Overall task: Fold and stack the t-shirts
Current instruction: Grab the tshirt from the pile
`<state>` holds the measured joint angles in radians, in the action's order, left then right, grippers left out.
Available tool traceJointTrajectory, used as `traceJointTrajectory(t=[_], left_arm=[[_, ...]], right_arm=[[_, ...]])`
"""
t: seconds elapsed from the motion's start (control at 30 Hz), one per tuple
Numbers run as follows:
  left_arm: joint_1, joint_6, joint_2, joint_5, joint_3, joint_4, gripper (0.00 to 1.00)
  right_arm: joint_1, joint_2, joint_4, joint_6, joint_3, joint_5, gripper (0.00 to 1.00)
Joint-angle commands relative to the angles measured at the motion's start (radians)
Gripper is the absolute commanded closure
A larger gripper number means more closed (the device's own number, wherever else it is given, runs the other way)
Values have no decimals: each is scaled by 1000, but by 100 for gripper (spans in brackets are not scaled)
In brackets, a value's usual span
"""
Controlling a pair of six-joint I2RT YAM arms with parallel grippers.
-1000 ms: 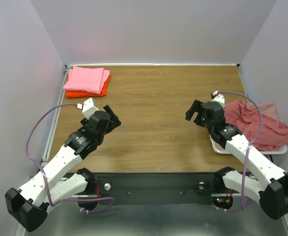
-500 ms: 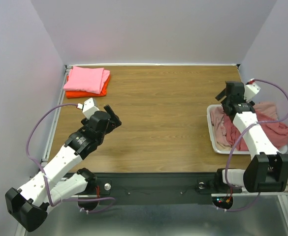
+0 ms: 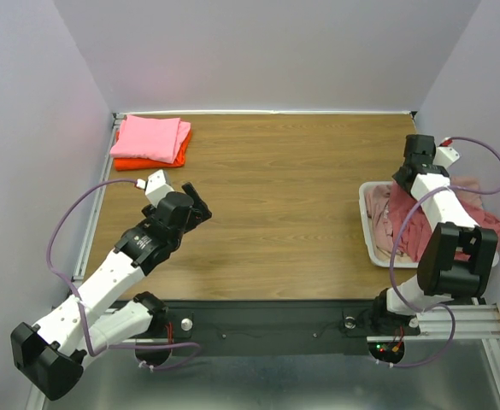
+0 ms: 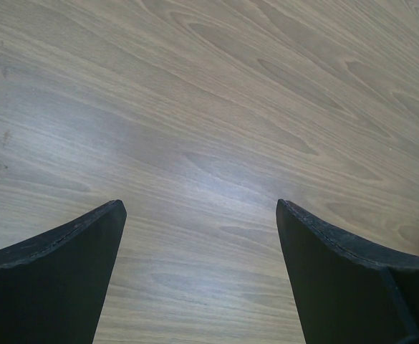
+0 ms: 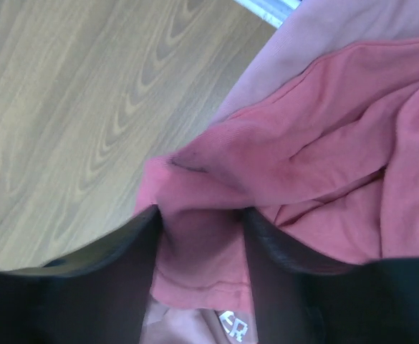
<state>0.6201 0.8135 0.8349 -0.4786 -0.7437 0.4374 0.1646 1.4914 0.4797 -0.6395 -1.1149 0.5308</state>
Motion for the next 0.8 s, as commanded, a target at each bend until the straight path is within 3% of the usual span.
traceJointTrajectory(t=[0.0, 0.13, 0.27, 0.4, 0.77], left_arm=[[0, -5, 0, -15, 6, -32, 1], [0, -4, -2, -17, 6, -34, 2], [0, -5, -6, -20, 4, -32, 2], [0, -4, -10, -20, 4, -32, 2], [0, -2, -29, -17, 4, -26, 2]], right_arm=[[10, 16, -29, -3, -39, -34, 52], [15, 35, -38, 1, -37, -45, 58], [21, 33, -50, 1, -31, -72, 81], [26, 14, -58, 14, -30, -81, 98], [29, -265, -52, 78, -56, -51, 100]])
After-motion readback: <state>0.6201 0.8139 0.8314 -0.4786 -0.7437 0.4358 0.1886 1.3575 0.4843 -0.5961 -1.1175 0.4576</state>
